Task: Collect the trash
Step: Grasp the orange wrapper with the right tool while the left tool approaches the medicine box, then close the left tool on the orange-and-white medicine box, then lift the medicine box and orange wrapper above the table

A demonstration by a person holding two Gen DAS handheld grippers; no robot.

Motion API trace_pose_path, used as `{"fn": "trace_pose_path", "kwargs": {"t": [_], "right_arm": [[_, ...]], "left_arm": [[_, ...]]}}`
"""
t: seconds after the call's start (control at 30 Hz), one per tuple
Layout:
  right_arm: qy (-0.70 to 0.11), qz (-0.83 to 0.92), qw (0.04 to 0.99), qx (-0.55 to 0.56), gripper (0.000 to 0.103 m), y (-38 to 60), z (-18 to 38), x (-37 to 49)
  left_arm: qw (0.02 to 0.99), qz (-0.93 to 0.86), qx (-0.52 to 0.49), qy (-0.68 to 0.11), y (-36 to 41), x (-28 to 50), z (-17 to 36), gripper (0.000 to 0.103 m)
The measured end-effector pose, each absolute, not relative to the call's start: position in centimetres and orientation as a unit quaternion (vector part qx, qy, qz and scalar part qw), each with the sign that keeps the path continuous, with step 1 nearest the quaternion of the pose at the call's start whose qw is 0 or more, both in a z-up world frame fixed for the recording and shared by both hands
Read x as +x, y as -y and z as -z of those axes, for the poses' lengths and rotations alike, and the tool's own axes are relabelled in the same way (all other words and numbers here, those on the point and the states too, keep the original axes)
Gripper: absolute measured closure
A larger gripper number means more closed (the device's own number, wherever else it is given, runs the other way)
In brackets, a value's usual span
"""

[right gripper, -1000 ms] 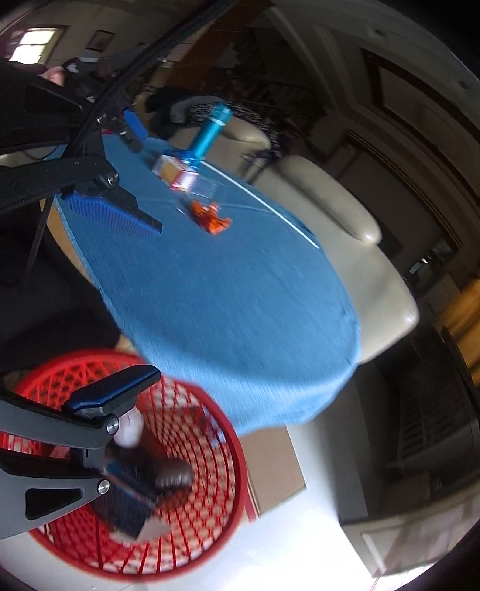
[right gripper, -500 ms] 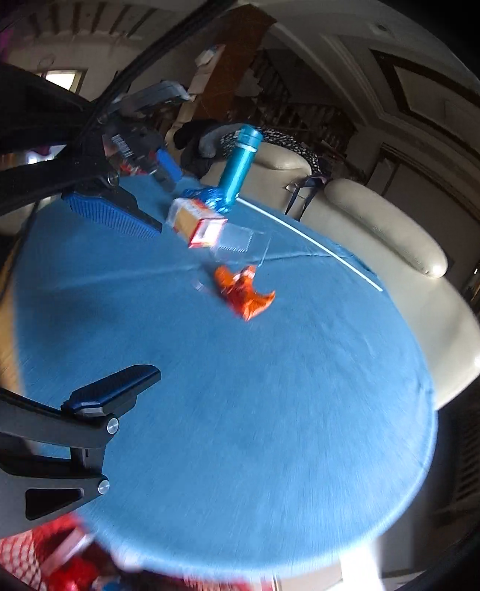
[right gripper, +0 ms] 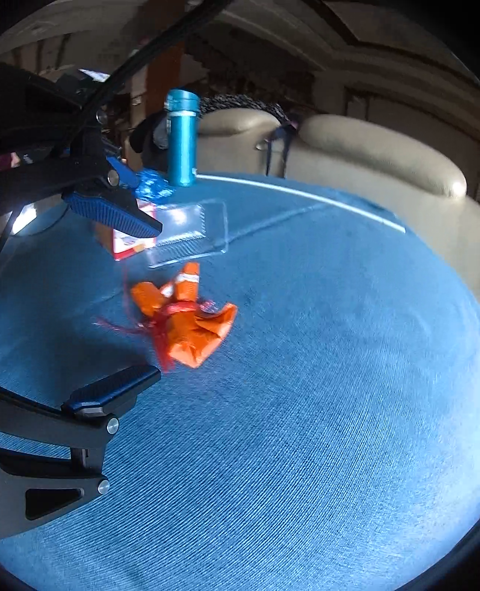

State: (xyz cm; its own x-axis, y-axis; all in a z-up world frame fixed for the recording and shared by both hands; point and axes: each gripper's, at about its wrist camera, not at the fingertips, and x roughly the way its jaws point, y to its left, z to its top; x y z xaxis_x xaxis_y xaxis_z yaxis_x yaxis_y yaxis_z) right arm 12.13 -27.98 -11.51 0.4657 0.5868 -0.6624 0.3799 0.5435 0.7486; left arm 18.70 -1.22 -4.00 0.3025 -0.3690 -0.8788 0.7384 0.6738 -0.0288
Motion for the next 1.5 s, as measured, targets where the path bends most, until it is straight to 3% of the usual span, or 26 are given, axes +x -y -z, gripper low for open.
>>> {"fn": "trace_pose_path", "kwargs": {"t": [0.07,0.47,0.53,0.6,0.67,0.7,0.83,1.23,1.5], "right_arm": [[-0.514,-0.067,0.716,0.468,0.028,27.6,11.3,13.1],[-0.537,-0.024,0.773,0.337,0.031,22.3,9.3,19.1],[-0.543,-0.017,0.789,0.286,0.042,21.2,8.8,19.9],[-0.542,-0.009,0.812,0.214,0.062,19.5,8.5,20.3],[-0.536,-0.005,0.833,0.137,0.068,17.9,8.3,20.3],[-0.531,-0.007,0.839,0.115,0.073,17.4,8.3,20.2],[-0.521,-0.025,0.848,0.098,0.073,17.1,8.1,19.4],[-0.458,-0.088,0.869,0.166,0.073,21.9,5.2,10.6],[-0.405,-0.108,0.889,0.182,0.073,23.9,1.6,4.4]], "left_arm": [[0.779,0.365,0.188,-0.474,1.3,19.1,4.2,0.032],[0.777,0.361,0.186,-0.481,0.7,17.0,4.8,0.032],[0.778,0.354,0.184,-0.485,0.8,16.7,4.9,0.032],[0.782,0.347,0.183,-0.484,0.9,16.4,5.1,0.035],[0.781,0.338,0.177,-0.494,1.0,16.3,5.5,0.049],[0.782,0.336,0.169,-0.497,0.8,16.2,5.6,0.05],[0.792,0.323,0.151,-0.495,0.3,15.6,5.5,0.055],[0.845,0.25,0.099,-0.462,-0.7,10.9,1.8,0.055],[0.885,0.178,0.146,-0.405,2.3,6.2,-1.9,0.055]]}}
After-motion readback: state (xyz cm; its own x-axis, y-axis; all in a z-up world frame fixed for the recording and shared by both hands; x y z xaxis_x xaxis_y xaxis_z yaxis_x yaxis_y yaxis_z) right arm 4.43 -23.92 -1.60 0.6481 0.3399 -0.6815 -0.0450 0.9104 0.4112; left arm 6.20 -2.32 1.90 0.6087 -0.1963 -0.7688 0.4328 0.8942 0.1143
